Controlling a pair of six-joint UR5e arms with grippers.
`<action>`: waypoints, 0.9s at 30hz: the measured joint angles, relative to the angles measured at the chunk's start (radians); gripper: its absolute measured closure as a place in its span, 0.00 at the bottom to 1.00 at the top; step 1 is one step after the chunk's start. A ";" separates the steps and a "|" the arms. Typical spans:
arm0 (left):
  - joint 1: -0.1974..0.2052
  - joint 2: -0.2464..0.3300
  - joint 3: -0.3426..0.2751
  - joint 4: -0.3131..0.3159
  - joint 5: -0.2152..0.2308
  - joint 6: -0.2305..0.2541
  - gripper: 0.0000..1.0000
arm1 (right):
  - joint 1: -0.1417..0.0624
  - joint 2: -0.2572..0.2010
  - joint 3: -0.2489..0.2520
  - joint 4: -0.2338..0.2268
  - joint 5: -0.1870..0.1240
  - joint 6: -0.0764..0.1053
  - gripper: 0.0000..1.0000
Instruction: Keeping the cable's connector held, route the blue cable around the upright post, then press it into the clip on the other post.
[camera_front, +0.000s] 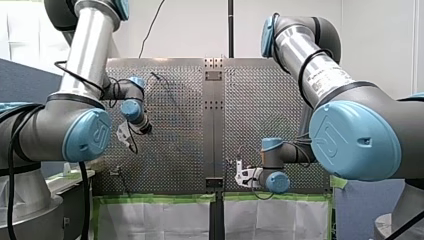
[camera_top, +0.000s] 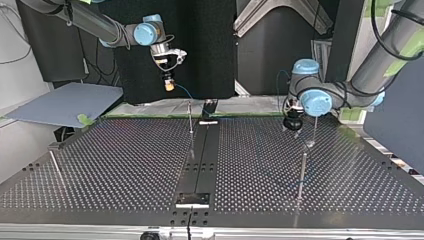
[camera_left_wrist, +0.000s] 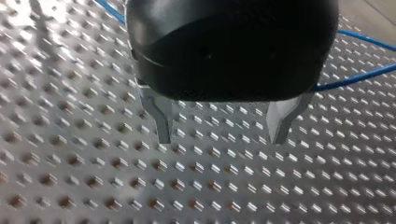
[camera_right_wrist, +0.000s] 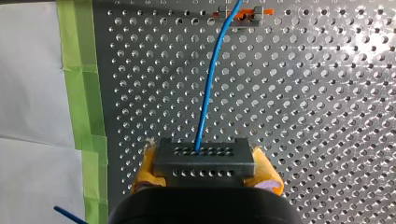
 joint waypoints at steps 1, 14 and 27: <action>-0.002 -0.008 0.000 0.001 -0.003 0.001 0.00 | 0.000 0.000 0.000 0.000 0.000 0.000 1.00; -0.004 -0.042 0.000 0.036 0.027 -0.051 0.00 | 0.003 0.000 0.000 -0.002 0.000 0.000 1.00; 0.005 -0.042 0.000 0.161 0.041 -0.183 0.00 | 0.003 0.000 0.000 -0.001 0.000 -0.002 1.00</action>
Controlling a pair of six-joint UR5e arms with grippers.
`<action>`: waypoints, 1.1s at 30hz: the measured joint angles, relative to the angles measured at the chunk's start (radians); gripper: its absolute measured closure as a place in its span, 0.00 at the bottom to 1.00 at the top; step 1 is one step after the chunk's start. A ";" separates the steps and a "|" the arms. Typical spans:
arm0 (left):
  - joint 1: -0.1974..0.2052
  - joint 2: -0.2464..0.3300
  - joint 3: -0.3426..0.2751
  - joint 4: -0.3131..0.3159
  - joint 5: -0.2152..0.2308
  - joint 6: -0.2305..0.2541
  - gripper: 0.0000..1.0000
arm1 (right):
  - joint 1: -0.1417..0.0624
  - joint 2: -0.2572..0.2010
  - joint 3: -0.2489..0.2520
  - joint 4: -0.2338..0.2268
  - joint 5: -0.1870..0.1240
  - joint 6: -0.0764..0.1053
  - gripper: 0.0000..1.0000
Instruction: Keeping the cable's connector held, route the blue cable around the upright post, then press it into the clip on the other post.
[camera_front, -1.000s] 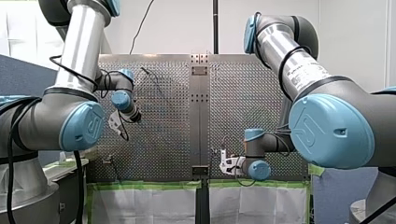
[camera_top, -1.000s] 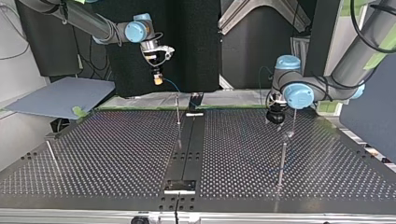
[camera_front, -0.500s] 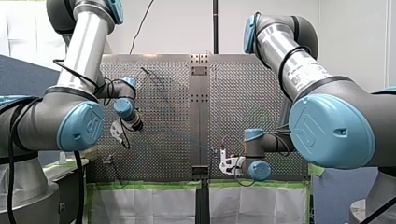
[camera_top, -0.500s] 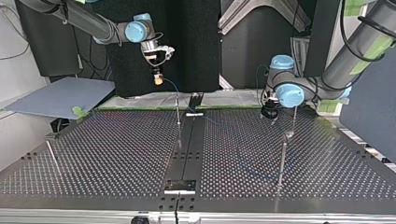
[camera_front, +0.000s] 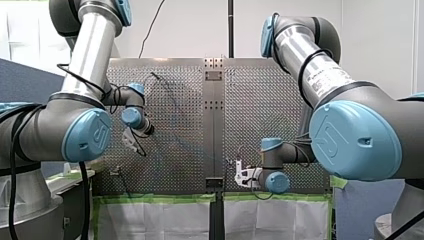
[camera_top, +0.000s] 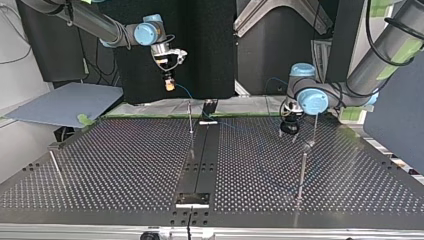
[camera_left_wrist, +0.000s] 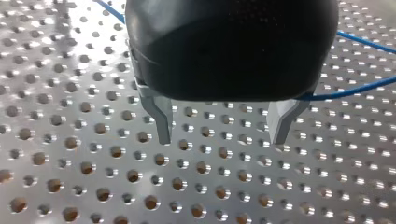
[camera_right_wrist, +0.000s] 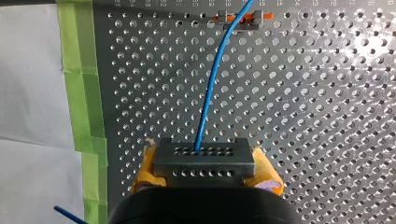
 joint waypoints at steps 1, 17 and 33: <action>0.001 0.000 -0.001 0.005 -0.001 -0.009 0.00 | 0.000 0.000 0.000 0.000 0.000 0.000 1.00; 0.036 0.027 -0.124 0.126 0.001 -0.168 0.00 | 0.000 0.000 0.000 -0.001 0.000 -0.001 1.00; 0.096 0.061 -0.212 0.225 -0.009 -0.309 0.00 | 0.001 0.000 0.000 -0.003 0.000 0.001 1.00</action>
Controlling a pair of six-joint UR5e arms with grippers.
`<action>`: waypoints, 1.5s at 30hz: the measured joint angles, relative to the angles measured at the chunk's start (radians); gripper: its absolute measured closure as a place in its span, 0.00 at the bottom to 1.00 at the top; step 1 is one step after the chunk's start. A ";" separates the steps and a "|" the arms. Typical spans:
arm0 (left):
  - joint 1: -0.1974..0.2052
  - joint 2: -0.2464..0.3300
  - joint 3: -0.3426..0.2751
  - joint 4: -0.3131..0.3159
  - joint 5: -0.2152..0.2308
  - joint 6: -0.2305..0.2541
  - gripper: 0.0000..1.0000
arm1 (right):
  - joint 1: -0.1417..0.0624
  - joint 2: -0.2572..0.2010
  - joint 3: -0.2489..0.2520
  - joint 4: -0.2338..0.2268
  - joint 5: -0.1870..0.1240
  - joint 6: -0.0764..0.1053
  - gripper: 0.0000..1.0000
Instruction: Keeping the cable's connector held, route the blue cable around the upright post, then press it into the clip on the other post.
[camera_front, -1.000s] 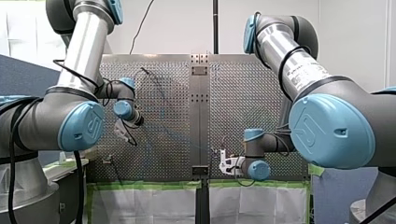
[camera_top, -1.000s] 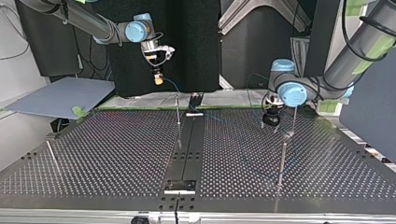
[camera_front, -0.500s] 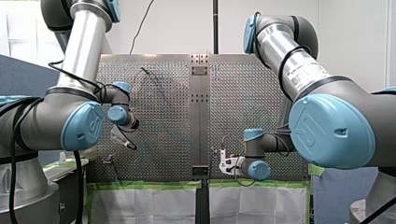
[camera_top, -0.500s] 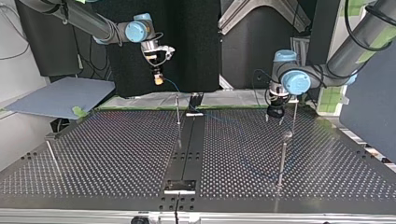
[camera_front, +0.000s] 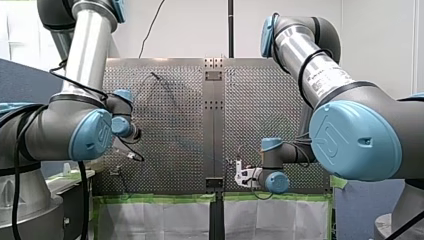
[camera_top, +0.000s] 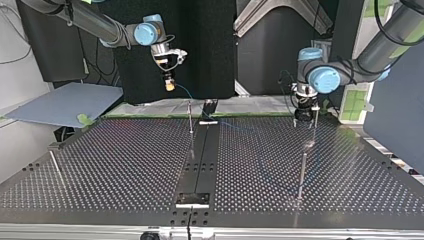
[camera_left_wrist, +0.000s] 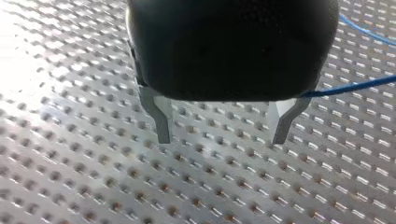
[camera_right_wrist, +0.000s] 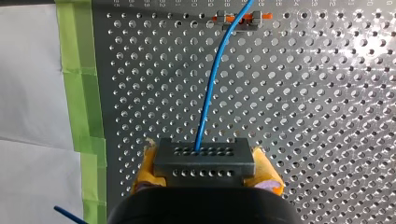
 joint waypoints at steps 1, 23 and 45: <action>0.004 0.007 -0.002 0.008 -0.001 -0.008 0.00 | 0.000 0.000 0.000 0.000 0.000 0.000 1.00; 0.023 0.132 -0.007 0.033 0.021 -0.051 0.00 | 0.002 0.000 0.000 0.000 -0.008 0.002 1.00; 0.012 0.271 -0.011 -0.165 0.094 0.101 0.00 | 0.001 0.000 0.000 0.000 -0.012 0.005 1.00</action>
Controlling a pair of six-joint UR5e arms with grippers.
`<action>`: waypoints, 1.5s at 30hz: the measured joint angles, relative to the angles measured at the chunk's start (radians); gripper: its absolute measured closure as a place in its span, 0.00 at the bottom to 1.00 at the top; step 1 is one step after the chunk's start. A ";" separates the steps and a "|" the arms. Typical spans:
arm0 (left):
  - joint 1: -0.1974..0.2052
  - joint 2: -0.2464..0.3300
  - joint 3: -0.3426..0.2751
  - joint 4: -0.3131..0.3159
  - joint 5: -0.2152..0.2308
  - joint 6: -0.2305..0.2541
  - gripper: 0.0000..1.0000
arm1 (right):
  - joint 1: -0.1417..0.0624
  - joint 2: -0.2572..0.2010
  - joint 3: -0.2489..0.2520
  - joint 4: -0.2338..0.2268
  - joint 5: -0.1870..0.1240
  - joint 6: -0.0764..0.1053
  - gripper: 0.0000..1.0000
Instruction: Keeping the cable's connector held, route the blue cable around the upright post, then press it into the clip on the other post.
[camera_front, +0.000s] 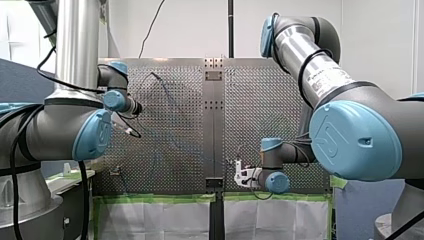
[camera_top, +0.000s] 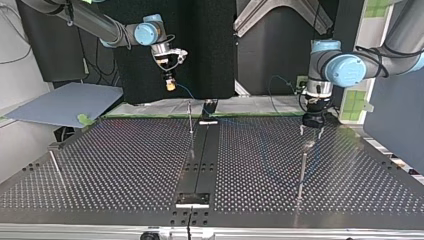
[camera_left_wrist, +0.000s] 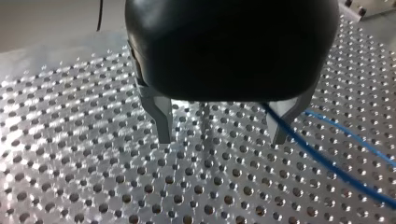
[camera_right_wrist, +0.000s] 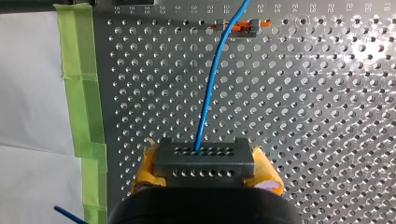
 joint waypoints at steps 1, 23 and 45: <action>0.000 0.006 -0.003 -0.009 0.000 0.009 0.00 | 0.000 0.000 0.000 0.000 0.000 0.000 1.00; 0.009 0.094 -0.043 -0.109 0.016 0.070 0.00 | 0.001 0.000 0.000 -0.005 0.001 -0.001 1.00; 0.027 0.037 -0.019 0.029 0.000 -0.014 0.00 | 0.000 0.000 0.000 -0.008 0.001 -0.002 1.00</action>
